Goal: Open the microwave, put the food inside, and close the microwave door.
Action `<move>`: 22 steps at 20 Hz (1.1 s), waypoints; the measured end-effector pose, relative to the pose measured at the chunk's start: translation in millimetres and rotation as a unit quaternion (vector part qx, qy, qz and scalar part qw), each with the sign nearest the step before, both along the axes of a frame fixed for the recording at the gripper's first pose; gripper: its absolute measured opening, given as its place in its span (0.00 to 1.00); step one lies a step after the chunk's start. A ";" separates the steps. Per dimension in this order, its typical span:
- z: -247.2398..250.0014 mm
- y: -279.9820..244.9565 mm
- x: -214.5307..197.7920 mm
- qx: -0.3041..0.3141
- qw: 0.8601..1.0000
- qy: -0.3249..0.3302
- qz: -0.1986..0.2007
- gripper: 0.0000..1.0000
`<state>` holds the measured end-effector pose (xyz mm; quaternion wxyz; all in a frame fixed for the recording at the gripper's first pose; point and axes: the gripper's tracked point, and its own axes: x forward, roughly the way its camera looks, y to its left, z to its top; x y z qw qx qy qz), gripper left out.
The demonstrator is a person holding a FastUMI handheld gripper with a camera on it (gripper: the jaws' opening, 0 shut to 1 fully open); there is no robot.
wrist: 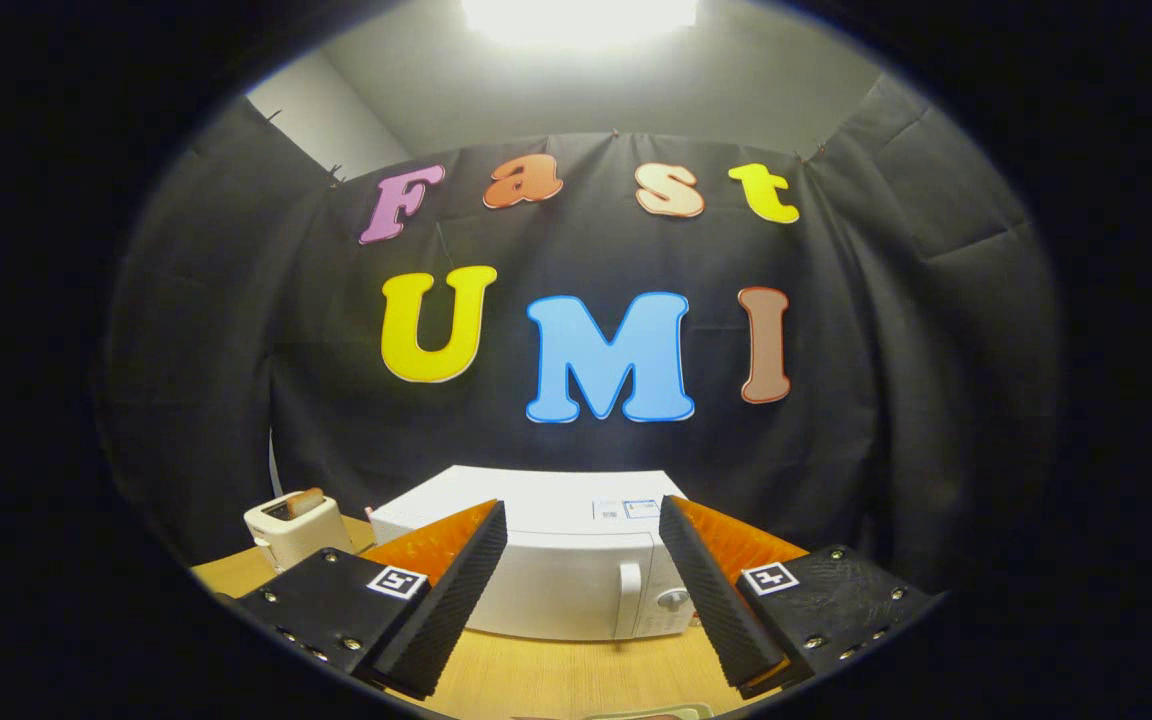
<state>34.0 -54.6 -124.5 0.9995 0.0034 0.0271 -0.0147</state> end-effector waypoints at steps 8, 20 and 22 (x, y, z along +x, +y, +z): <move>-109.4 -49.2 48.5 0.017 0.998 0.064 -0.020 0.99; -188.2 -58.5 118.3 0.026 0.994 0.103 -0.018 0.81; -190.8 -56.2 127.0 0.007 0.995 0.099 -0.019 0.81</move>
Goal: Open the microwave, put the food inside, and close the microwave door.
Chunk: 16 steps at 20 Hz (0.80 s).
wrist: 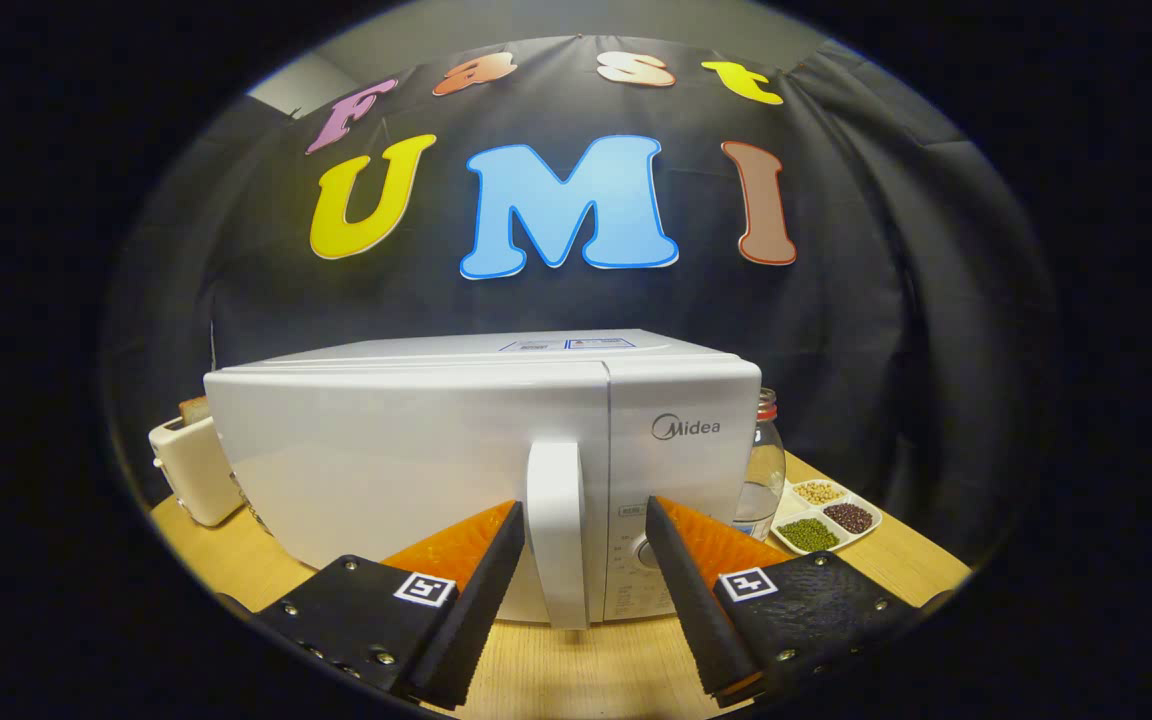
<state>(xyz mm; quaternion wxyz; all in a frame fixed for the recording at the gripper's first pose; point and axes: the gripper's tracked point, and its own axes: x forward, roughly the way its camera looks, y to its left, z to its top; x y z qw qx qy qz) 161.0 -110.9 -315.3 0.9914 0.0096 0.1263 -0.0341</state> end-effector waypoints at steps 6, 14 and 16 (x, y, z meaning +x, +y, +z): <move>6.3 4.5 -6.6 -0.032 0.999 0.005 -0.009 0.32; 3.0 7.3 -5.4 -0.019 1.000 0.018 0.001 0.21; 2.7 8.0 -4.8 0.002 1.000 0.022 0.006 0.21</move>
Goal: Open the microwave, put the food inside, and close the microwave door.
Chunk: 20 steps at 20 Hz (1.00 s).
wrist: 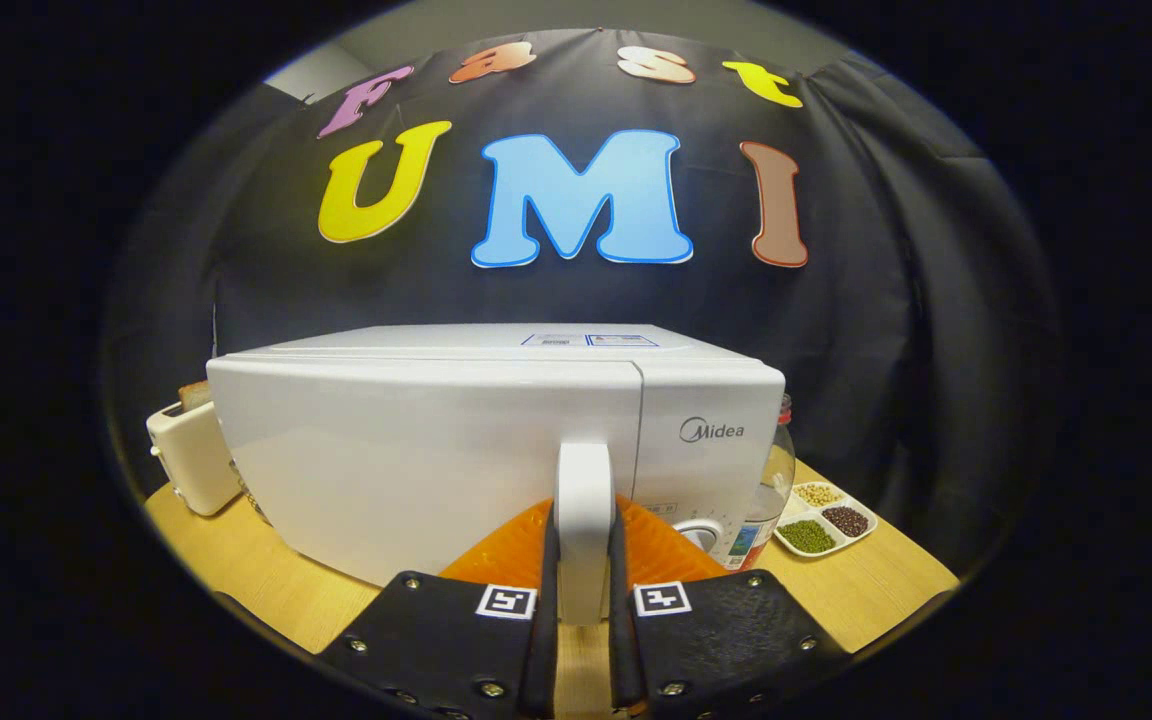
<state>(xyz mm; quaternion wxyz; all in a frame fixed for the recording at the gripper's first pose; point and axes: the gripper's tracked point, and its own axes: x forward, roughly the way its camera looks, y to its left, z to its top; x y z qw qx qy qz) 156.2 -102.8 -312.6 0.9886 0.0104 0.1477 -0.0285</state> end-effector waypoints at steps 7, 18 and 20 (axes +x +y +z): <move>-0.6 -0.2 -3.5 0.006 1.000 -0.002 -0.017 0.10; 5.9 14.3 -54.6 0.016 1.000 -0.001 -0.010 0.10; 7.8 27.0 -80.0 0.030 0.999 0.005 0.012 0.10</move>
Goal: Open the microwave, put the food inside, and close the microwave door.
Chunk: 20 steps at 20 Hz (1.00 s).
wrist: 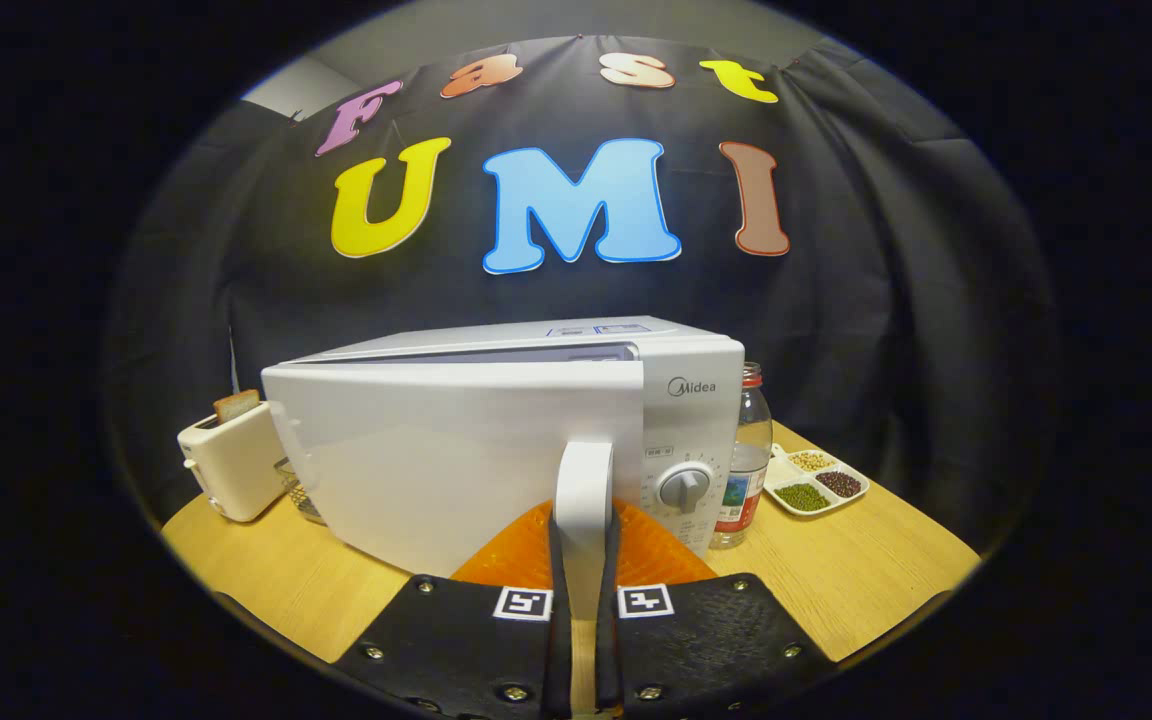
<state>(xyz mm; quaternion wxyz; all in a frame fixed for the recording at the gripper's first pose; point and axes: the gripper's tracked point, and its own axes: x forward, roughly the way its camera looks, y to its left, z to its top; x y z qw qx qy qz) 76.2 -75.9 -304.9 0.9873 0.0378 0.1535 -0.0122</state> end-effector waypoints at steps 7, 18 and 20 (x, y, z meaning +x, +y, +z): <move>8.3 69.2 -91.1 0.011 0.994 -0.005 0.109 0.09; 19.1 211.6 -174.3 -0.021 0.986 -0.081 0.143 0.08; 18.5 238.2 -180.3 -0.035 0.990 -0.095 0.101 0.09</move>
